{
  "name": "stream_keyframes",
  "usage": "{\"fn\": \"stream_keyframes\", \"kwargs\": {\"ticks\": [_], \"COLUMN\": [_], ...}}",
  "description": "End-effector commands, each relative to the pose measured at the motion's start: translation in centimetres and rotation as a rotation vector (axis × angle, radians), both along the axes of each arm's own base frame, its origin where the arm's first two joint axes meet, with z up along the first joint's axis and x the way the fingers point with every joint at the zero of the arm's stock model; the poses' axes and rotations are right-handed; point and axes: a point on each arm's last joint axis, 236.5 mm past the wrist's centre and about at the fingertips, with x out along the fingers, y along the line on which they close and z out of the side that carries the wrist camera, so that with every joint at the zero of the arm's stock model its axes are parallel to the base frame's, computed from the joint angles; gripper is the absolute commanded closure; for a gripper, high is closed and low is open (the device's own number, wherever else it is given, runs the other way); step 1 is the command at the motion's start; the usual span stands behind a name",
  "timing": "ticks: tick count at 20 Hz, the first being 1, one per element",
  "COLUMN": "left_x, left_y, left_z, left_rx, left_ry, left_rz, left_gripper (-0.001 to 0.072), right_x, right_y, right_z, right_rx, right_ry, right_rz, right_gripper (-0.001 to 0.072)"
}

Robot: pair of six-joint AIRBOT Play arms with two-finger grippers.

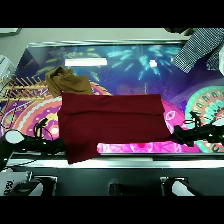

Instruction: Fold the clothes and pants, and hang the long-sleeved shirts on hangers.

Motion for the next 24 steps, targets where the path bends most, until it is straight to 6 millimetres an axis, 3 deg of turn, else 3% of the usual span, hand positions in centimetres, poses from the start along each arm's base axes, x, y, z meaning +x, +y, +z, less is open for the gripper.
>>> {"fn": "stream_keyframes", "kwargs": {"ticks": [1,4,6,9,16,19,21,24], "left_x": [-3.0,-4.5,-3.4,0.4,10.1,14.8,18.1,22.0], "left_y": [1.9,1.9,2.0,2.2,2.8,3.1,3.3,3.5], "left_z": [3.5,6.4,7.4,7.5,4.4,3.4,2.8,2.1], "left_rx": [0.099,0.104,0.107,0.109,0.102,0.1,0.1,0.098], "left_ry": [0.068,0.048,0.001,-0.065,-0.032,-0.025,-0.04,-0.054], "left_rz": [0.002,0.005,0.012,0.027,-0.078,-0.105,-0.119,-0.133], "left_gripper": [0.0689,0.0689,0.069,0.069,0.069,0.0689,0.0689,0.0689], "right_x": [-2.0,-3.4,-3.1,0.2,7.0,10.9,13.2,16.4], "right_y": [0.1,0.3,0.6,0.7,-1.4,0.3,-0.3,0.0], "right_z": [3.3,5.4,6.2,6.7,4.9,3.7,2.3,1.8], "right_rx": [-0.058,-0.099,-0.105,-0.083,-0.087,-0.116,-0.199,-0.218], "right_ry": [-0.009,-0.031,-0.075,-0.194,-0.316,-0.348,-0.318,-0.323], "right_rz": [-0.001,0.001,-0.007,-0.059,-0.104,-0.018,-0.01,0.04], "right_gripper": [0.0686,0.0686,0.0686,0.0686,0.0686,0.0686,0.0685,0.0685]}}
